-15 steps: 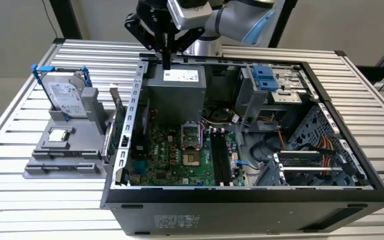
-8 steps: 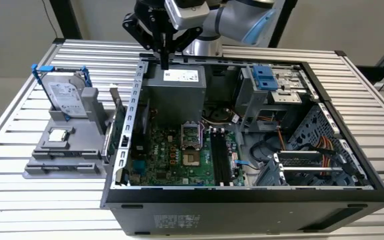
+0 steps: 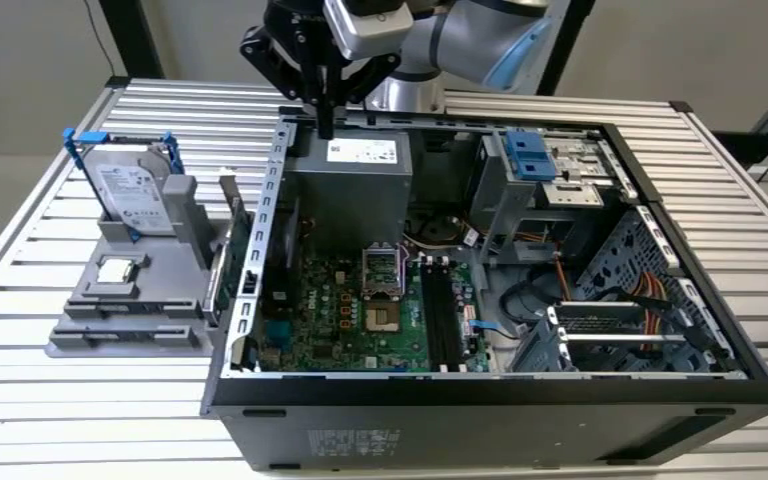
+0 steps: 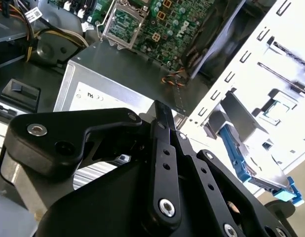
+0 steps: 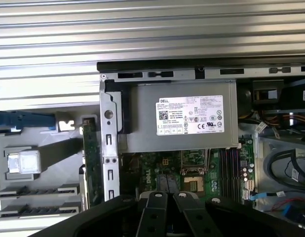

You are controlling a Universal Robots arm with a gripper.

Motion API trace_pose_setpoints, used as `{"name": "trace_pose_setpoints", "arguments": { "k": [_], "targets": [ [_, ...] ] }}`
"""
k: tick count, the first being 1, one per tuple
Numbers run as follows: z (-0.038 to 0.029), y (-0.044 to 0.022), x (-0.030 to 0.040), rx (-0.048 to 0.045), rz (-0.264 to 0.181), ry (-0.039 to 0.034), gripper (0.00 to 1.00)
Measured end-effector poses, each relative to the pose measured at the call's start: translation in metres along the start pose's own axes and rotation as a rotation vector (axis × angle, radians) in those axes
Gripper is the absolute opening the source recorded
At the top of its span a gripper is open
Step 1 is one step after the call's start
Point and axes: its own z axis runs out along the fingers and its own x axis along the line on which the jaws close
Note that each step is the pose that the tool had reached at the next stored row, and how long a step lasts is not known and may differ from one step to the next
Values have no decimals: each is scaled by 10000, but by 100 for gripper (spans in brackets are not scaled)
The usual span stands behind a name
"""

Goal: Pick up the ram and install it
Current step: 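Reach for the ram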

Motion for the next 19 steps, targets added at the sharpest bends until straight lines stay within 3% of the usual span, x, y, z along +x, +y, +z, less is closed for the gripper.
{"name": "trace_pose_setpoints", "arguments": {
  "k": [19],
  "targets": [
    [-2, -7, 100, 0, 0, 0, 0]
  ]
}}
